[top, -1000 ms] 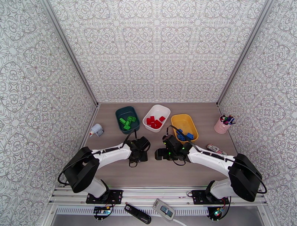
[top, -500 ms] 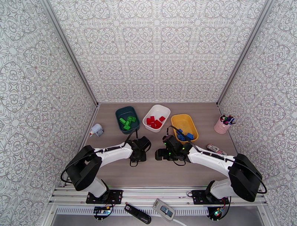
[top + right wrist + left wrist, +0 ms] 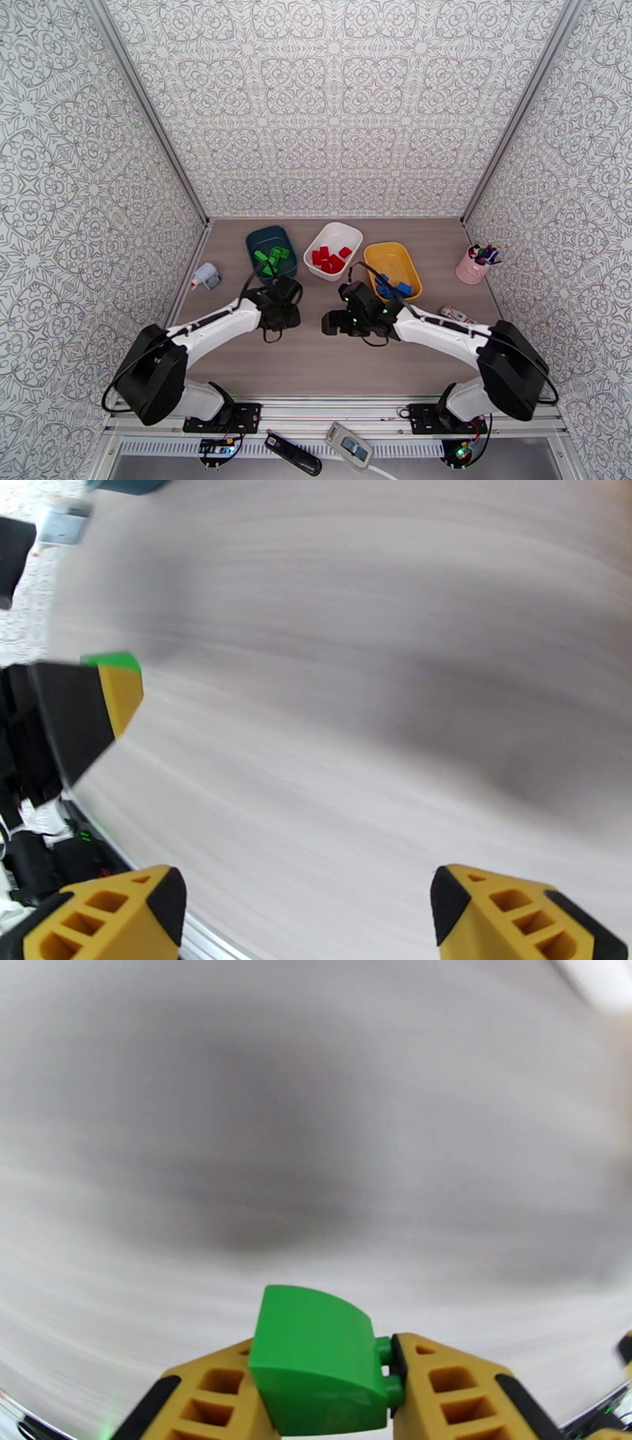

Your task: Sort the legos into containers by color

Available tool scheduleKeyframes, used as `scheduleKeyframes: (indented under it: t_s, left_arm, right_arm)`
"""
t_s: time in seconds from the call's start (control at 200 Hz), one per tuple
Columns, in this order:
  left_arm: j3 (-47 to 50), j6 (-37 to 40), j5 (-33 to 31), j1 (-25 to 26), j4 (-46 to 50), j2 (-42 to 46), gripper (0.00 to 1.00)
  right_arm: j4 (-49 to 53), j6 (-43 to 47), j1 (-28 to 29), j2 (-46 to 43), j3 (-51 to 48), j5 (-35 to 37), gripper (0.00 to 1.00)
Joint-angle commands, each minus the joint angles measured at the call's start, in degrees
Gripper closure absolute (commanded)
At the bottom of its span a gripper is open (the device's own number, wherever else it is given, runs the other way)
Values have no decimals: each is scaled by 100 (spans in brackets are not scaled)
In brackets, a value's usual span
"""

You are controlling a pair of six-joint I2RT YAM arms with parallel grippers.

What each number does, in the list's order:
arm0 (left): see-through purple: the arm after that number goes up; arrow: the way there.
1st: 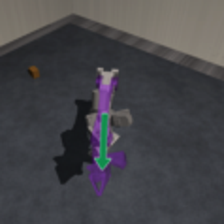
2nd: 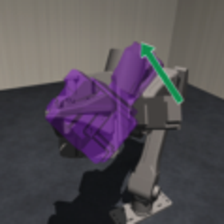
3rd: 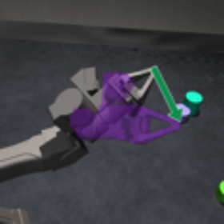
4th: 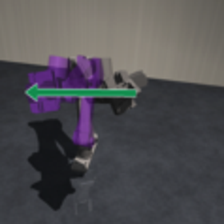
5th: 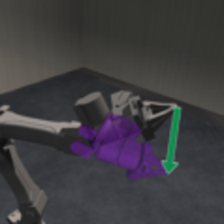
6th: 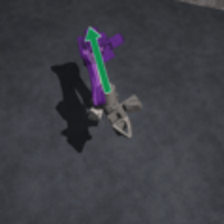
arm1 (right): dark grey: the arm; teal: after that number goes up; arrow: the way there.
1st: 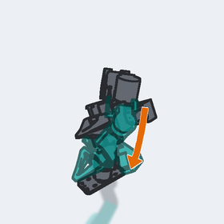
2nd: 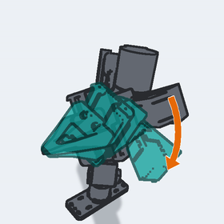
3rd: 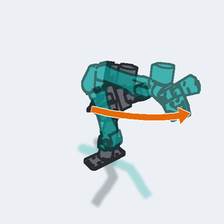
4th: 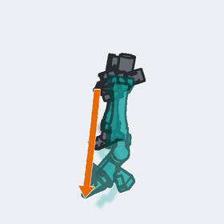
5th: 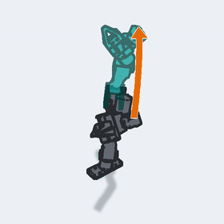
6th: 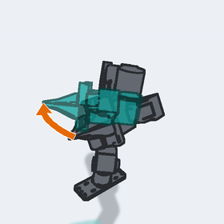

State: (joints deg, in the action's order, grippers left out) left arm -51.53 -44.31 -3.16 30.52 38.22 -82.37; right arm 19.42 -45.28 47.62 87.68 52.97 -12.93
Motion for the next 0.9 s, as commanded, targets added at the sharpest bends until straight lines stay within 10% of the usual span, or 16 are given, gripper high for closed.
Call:
scheduleKeyframes:
  t_s: [0.0,0.235,0.425,0.895]
  left_arm:
    - [-568,719,246,-688,150,53,62]
    - [-2399,1540,685,-2089,466,-1109,59]
    - [-3344,1704,936,-2459,670,-1892,29]
    - [-1672,2033,901,-2206,-456,803,1]
  right_arm:
    - [-378,-166,2,251,472,-410,15]
    - [-44,-54,-7,391,1097,-334,15]
    - [193,6,-12,282,1162,-113,15]
    - [1223,699,-425,-153,1184,641,14]
